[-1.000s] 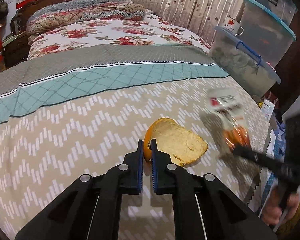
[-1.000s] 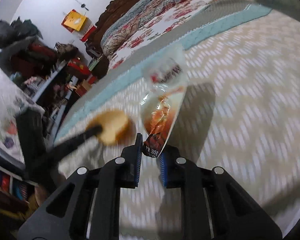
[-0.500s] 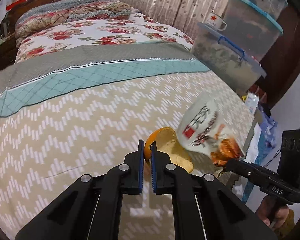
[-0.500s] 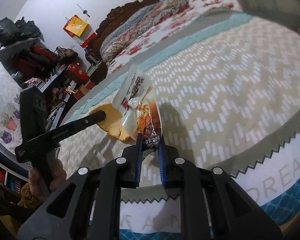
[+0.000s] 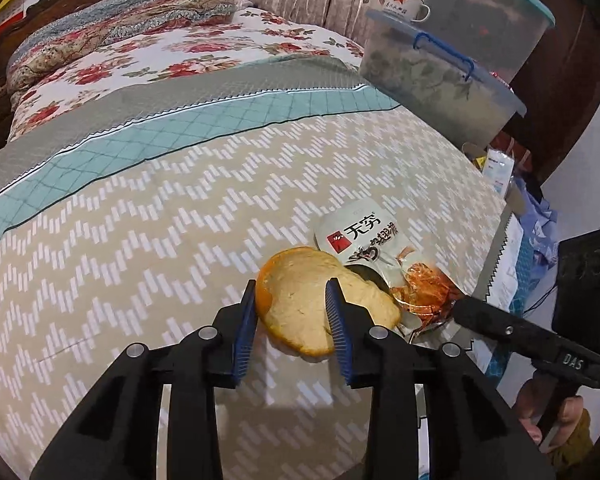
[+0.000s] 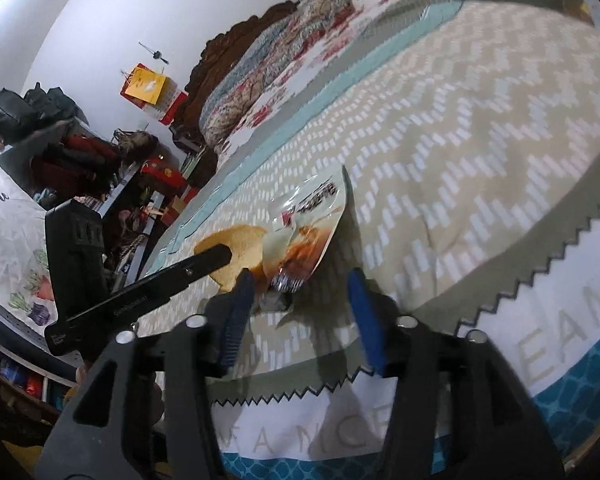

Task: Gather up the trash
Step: 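Carry bread and packet to the bin and release both into it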

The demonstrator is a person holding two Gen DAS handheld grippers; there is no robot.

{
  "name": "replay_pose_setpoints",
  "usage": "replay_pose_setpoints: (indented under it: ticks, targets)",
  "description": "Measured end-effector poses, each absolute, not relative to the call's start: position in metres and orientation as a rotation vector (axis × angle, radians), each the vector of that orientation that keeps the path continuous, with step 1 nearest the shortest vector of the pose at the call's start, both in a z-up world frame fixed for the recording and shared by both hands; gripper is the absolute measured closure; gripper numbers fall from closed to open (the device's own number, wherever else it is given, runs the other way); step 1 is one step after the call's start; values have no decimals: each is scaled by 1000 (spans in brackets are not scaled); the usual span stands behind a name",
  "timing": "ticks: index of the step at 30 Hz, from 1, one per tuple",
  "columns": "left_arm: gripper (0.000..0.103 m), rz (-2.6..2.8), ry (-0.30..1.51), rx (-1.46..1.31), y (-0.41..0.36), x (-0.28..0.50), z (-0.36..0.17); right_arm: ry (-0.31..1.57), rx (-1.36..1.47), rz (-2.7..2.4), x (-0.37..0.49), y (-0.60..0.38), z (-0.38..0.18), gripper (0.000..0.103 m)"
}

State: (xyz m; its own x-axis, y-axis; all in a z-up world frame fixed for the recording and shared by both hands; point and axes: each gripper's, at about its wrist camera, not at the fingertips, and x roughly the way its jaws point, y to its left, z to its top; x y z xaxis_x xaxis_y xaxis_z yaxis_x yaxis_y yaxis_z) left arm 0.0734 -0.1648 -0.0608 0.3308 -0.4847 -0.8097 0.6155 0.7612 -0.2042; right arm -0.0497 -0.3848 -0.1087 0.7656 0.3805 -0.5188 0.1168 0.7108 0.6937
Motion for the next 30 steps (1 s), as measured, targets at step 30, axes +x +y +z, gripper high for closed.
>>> replay_pose_setpoints:
  ticks: [30]
  targets:
    - [98, -1203, 922, 326, -563, 52, 22, 282, 758, -597, -199, -677, -72, 88]
